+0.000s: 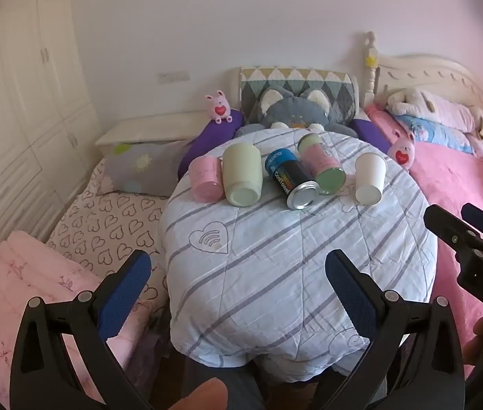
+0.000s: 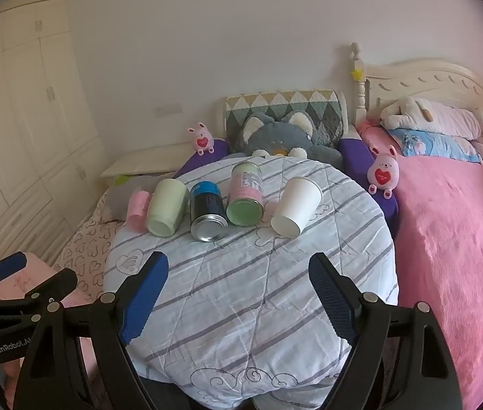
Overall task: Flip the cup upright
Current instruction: 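Move the right tool toward the pink-labelled jar lying on its side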
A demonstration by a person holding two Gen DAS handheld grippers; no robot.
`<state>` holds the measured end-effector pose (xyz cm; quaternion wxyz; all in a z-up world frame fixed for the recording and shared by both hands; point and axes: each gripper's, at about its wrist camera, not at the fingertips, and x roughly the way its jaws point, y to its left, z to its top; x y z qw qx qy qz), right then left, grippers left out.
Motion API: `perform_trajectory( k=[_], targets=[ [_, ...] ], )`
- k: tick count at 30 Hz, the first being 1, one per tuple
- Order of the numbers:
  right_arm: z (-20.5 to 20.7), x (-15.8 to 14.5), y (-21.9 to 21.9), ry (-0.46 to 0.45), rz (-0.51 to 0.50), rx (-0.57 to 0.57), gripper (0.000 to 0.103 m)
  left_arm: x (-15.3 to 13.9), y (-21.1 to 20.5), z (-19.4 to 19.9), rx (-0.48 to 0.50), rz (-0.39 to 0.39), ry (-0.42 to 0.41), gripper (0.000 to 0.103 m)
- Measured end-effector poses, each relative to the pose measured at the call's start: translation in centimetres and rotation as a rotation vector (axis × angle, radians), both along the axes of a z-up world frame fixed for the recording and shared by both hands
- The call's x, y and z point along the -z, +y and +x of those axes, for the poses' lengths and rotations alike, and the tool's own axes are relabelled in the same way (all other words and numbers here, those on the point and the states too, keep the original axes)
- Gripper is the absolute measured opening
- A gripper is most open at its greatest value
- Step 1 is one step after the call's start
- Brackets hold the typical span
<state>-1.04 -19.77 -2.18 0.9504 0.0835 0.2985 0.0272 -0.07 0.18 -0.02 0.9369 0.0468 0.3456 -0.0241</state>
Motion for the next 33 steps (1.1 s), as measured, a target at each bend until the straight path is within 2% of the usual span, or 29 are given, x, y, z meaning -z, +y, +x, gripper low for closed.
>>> perform_trajectory(
  k=[11,33],
  targets=[
    [0.8,0.1,0.7,0.010,-0.007,-0.005,0.086,0.4,0.5,0.4,-0.009,0.010,0.014,0.103],
    [8.3,1.6,3.9,0.092,-0.082,-0.069,0.086,2.6,1.8,7.9,-0.048,0.008,0.059,0.103]
  ],
)
